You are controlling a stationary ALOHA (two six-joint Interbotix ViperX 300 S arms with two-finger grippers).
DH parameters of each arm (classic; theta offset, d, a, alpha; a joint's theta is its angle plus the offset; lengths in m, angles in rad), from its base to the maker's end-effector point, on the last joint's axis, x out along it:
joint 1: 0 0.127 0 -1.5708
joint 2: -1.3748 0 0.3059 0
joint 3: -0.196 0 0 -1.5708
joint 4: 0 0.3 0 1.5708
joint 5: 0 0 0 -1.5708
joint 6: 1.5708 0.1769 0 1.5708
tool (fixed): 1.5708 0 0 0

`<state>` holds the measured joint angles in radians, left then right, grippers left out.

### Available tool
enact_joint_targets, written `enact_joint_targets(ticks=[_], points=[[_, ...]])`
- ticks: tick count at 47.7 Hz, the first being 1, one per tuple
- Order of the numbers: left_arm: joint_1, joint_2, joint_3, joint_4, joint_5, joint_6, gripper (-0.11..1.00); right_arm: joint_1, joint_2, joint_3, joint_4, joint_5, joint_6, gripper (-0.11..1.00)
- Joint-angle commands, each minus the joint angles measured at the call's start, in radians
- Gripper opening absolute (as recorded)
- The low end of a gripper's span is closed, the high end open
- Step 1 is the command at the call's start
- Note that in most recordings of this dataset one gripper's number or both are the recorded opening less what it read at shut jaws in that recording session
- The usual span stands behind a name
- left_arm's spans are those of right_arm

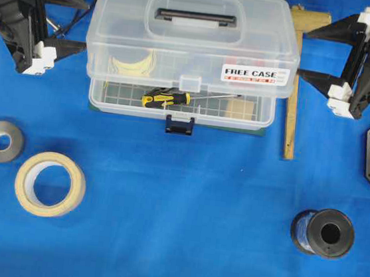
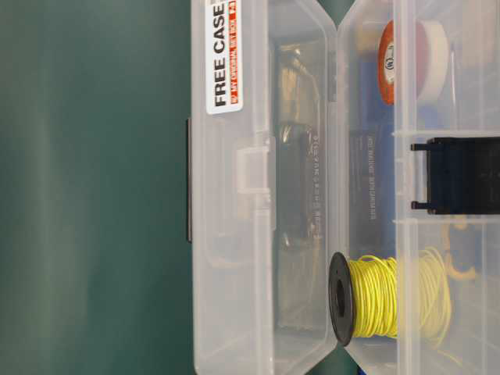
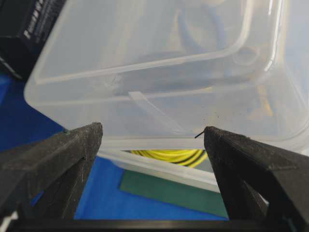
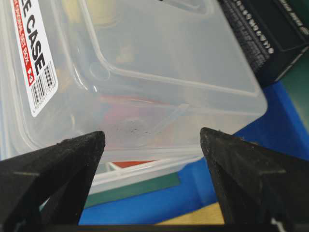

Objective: Open the tool box with both arms.
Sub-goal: 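Lift the lid upward and back with both grippers, swinging it open, then push the lid fully back past vertical with both grippers and release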

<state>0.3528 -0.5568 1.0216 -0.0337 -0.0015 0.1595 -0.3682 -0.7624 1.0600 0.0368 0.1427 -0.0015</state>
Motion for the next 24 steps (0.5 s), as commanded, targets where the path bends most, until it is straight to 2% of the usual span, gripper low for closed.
enact_joint_targets(ticks=[1,24], points=[[0.006,0.006,-0.104,-0.006,-0.026,-0.003,0.9,-0.003,0.005,-0.074,0.011,-0.055,0.008,0.82],[0.095,0.006,-0.118,-0.006,-0.008,0.051,0.9,-0.069,0.006,-0.075,0.011,-0.092,0.008,0.82]])
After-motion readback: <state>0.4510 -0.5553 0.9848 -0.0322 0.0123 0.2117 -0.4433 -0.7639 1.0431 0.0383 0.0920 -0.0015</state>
